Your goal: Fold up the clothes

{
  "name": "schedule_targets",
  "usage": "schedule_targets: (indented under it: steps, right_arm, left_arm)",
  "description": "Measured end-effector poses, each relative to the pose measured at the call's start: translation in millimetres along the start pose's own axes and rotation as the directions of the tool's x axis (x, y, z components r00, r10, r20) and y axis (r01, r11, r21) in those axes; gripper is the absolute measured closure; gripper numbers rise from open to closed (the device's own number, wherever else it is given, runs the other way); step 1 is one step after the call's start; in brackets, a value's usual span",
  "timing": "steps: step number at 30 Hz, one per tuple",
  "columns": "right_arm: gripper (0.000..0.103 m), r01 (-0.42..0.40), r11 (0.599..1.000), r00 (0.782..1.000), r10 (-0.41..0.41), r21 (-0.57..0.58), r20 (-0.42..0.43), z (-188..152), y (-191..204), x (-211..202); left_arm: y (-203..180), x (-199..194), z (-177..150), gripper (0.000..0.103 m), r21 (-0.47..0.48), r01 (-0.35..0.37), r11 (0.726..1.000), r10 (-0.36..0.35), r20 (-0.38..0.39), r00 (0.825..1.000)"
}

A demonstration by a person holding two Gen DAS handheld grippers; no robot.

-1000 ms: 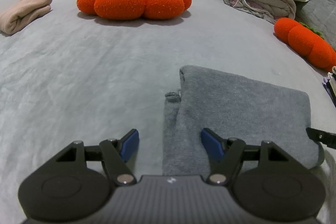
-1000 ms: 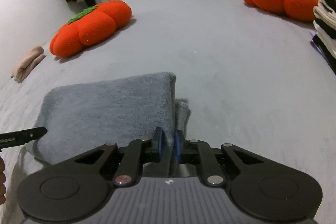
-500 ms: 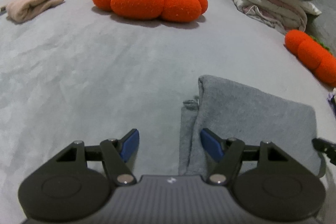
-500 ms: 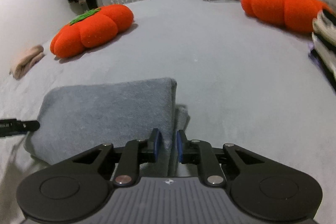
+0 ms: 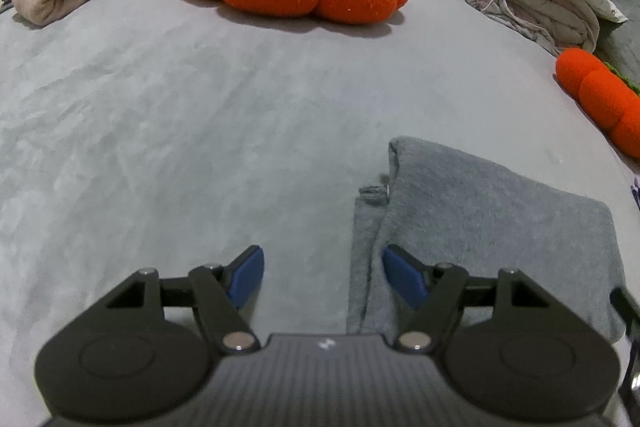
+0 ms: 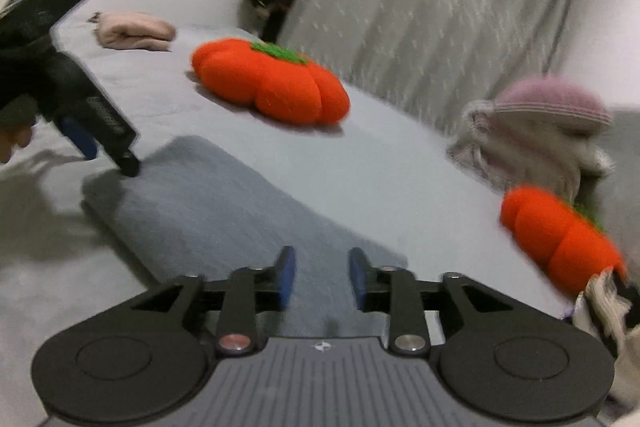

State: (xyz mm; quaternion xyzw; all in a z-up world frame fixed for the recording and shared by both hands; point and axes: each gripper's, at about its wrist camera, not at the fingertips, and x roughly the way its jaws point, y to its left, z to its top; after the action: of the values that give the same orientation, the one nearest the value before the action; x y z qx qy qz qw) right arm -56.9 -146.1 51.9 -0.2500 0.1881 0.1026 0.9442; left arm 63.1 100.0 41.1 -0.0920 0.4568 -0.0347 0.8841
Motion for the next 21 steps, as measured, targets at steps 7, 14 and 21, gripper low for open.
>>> schedule_targets:
  steps: [7, 14, 21]
  right_arm:
    - [0.062, -0.103, 0.987, 0.994, 0.106, -0.12, 0.02, 2, 50, -7]
    - [0.059, -0.152, 0.957, 0.987, 0.158, -0.248, 0.004, 0, 106, -11]
    - [0.058, -0.132, 0.938, 0.991, 0.136, -0.319, -0.011, 4, 132, 6]
  left_arm:
    - [0, 4, -2, 0.032, -0.006, -0.002, 1.0, 0.002, -0.005, 1.0]
    - [34, -9, 17, 0.038, -0.152, 0.052, 0.987, -0.056, -0.021, 0.998]
    - [65, -11, 25, 0.038, -0.247, 0.126, 0.961, -0.14, -0.039, 0.989]
